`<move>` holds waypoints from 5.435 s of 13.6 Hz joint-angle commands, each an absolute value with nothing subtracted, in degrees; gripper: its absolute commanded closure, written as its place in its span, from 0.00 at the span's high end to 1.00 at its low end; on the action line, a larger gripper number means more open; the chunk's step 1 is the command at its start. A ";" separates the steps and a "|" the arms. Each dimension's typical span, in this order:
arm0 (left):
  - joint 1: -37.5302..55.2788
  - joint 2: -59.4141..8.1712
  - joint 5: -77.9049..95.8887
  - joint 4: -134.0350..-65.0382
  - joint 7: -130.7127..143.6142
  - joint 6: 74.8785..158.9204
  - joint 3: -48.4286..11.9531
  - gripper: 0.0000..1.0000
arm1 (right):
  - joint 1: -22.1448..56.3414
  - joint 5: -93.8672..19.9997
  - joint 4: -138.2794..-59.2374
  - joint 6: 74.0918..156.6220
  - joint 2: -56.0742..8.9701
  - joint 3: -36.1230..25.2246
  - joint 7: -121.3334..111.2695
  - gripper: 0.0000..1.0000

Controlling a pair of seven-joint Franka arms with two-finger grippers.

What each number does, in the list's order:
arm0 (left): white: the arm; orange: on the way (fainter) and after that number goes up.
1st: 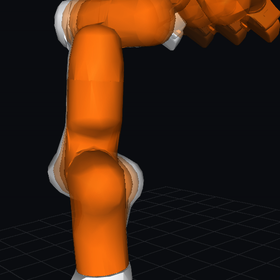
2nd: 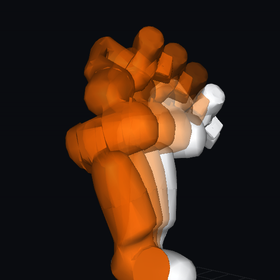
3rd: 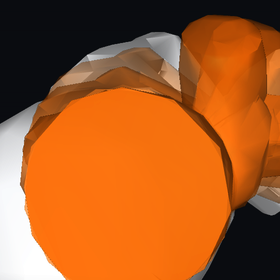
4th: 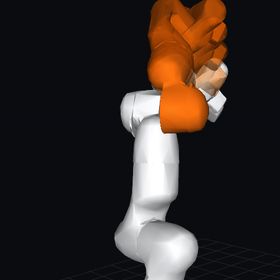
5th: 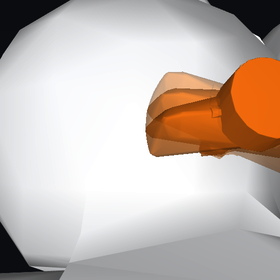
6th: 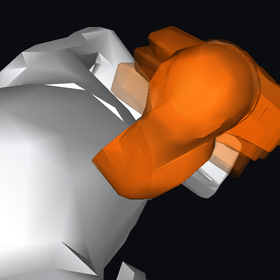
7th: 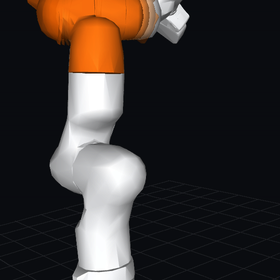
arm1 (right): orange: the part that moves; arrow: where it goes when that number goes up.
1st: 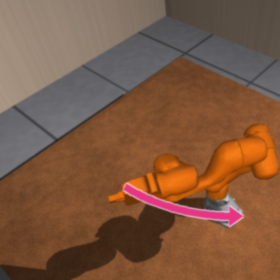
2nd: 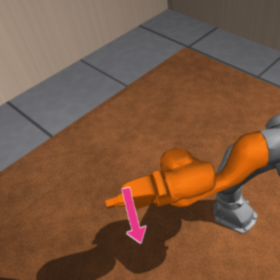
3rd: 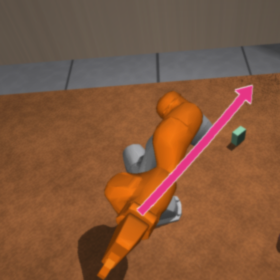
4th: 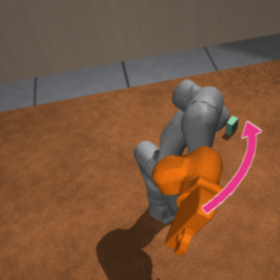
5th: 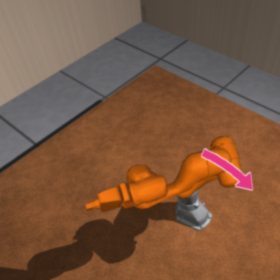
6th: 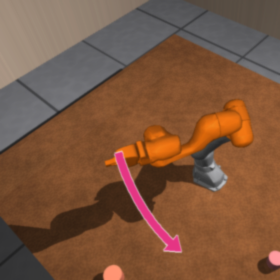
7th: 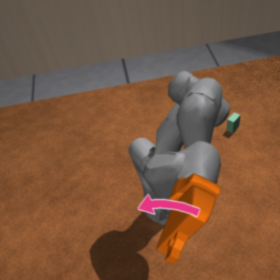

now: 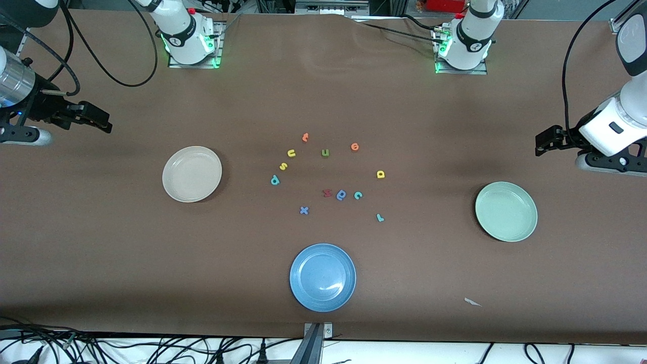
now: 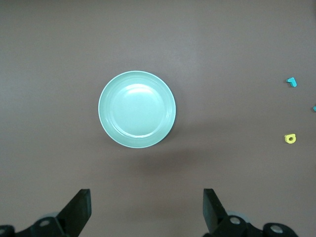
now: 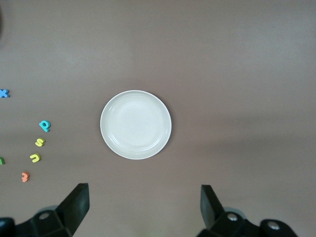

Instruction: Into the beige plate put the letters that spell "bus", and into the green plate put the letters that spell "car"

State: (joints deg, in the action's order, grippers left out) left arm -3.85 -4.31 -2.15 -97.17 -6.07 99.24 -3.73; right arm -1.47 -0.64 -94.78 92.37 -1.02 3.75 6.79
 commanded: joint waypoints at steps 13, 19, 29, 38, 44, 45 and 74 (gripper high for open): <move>-3.87 -4.39 -2.72 -96.50 -7.21 98.96 -3.78 1.00 | -1.84 -0.70 -93.16 91.58 -1.76 3.87 6.59 1.00; -3.87 -4.39 -2.72 -96.50 -7.21 98.96 -3.78 1.00 | -1.85 -0.70 -93.16 91.41 -1.76 3.87 6.59 1.00; -3.87 -4.39 -2.72 -96.50 -7.21 98.96 -3.78 1.00 | -1.76 -0.79 -93.16 91.32 -1.76 3.87 6.86 1.00; -3.87 -4.39 -2.72 -96.50 -7.21 98.96 -3.78 1.00 | -1.85 -0.79 -93.16 91.14 -1.76 3.87 6.94 1.00; -3.87 -4.39 -2.72 -96.50 -7.21 98.96 -3.78 1.00 | -1.67 -0.70 -93.16 90.97 -1.76 3.95 6.68 1.00; -3.87 -4.39 -2.72 -96.50 -7.21 98.96 -3.78 1.00 | -1.67 -0.70 -93.16 90.97 -1.76 3.96 6.77 1.00; 7.64 -29.52 -7.27 -101.07 29.41 127.52 -21.18 1.00 | 31.62 -1.58 -97.91 122.31 -27.84 4.22 76.69 0.87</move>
State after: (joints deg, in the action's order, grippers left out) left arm 6.34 -27.78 -3.43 -101.04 24.57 125.48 -21.24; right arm 28.50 -1.05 -98.66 117.14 -23.78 4.82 69.36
